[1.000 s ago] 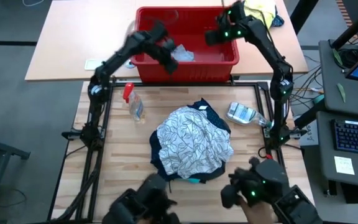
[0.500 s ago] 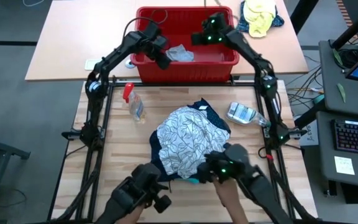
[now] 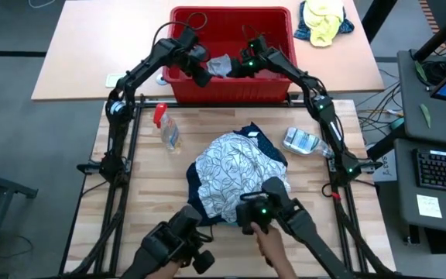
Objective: Fold Laundry from Bin
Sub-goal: Remove the gray shorts from the red bin
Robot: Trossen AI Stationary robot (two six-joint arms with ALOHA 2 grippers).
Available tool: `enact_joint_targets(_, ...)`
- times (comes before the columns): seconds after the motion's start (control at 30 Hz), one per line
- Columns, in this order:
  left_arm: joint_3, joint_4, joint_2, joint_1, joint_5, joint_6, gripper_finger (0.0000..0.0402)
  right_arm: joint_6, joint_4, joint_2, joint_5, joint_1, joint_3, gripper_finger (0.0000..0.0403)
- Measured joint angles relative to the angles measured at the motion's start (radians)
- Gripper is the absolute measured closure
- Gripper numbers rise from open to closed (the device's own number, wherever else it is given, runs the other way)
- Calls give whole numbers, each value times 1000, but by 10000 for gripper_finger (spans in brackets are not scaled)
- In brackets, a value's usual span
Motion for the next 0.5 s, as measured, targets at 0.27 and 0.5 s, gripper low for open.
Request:
enact_joint_targets(0.27, -17, 11, -2, -1, 9, -48, 401, 43, 268, -5, 0, 0, 0, 394)
enact_joint_targets(0.5, -22, 13, 0, -2, 31, -84, 401, -12, 283, -9, 106, 0, 1, 392)
